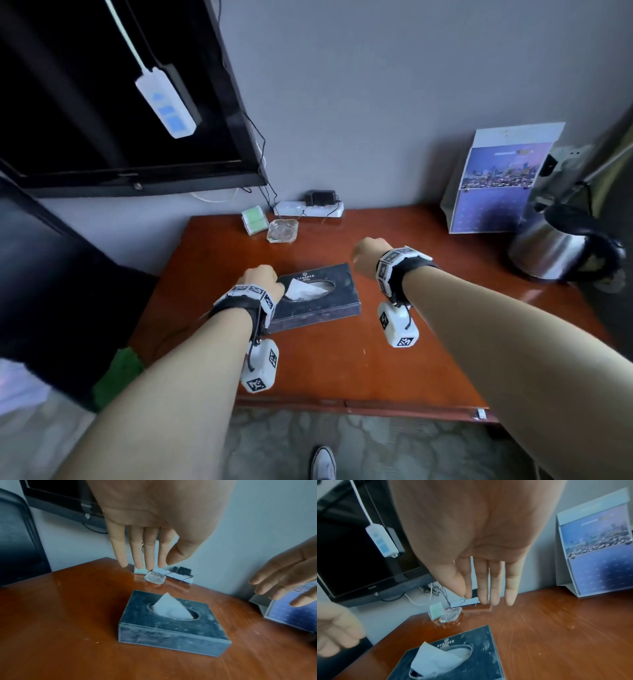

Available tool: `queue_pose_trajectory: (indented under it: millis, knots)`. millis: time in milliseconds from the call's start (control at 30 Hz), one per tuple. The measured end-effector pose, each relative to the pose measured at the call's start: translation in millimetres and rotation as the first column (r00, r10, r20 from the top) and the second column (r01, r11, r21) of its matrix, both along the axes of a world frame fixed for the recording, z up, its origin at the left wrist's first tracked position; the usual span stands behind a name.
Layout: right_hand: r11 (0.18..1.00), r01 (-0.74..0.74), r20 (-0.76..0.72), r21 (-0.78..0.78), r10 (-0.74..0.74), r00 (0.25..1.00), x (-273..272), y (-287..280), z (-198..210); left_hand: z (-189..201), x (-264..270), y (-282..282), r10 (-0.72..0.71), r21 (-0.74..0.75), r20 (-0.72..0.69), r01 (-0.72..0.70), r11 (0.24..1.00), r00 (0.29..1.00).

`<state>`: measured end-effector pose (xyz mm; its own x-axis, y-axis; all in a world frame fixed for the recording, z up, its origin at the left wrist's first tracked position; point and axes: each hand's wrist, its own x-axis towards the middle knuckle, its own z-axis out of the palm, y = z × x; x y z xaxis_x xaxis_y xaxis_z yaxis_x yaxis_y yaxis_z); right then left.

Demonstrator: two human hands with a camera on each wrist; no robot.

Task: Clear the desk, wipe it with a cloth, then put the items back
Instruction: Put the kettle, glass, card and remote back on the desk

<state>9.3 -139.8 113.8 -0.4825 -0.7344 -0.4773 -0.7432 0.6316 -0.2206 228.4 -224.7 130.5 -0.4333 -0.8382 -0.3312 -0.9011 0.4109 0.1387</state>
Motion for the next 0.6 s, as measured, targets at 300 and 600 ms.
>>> queue_pose_trajectory:
  millis: [300,600]
  knots:
    - [0.981,0.195,0.024,-0.012,-0.194,0.981,27.1,-12.6,-64.2,-75.0,26.5,-45.5,0.165,0.134,-0.088,-0.153,0.979,0.982]
    - [0.903,0.426,0.168,0.053,-0.428,0.888,26.2,-25.2,-113.4,-123.6,-5.6,-55.3,0.552,0.420,-0.124,-0.460,0.782,0.825]
